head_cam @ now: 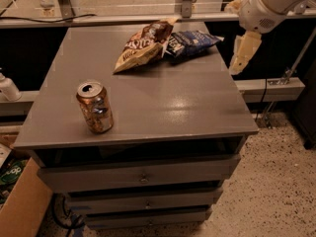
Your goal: Move brown chip bag near blue chip bag
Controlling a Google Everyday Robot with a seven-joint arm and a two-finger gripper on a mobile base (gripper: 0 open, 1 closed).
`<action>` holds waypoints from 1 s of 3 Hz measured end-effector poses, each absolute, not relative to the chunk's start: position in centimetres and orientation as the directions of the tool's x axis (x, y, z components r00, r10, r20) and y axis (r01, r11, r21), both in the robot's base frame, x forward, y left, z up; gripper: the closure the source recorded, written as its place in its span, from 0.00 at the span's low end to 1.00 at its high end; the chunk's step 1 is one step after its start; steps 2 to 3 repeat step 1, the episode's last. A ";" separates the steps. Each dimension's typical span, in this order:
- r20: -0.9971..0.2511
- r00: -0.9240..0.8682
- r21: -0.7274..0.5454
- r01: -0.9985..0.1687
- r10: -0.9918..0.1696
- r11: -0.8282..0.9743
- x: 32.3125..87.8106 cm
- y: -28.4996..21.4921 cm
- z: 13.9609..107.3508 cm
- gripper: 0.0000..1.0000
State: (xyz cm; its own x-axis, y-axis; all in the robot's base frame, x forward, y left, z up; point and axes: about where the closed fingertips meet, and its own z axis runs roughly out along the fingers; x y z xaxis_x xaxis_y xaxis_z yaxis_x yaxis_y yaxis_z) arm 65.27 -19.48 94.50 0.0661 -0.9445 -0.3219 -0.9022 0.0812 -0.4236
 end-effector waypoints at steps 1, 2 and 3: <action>-0.322 0.067 -0.423 -0.902 -0.944 0.081 65.3 -19.4 94.5 0.00; -0.322 0.067 -0.423 -0.902 -0.944 0.081 65.3 -19.4 94.5 0.00; -0.322 0.067 -0.423 -0.902 -0.944 0.081 65.3 -19.4 94.5 0.00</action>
Offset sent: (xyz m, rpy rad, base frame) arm 0.0000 0.0000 0.0000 0.0000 0.0000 0.0000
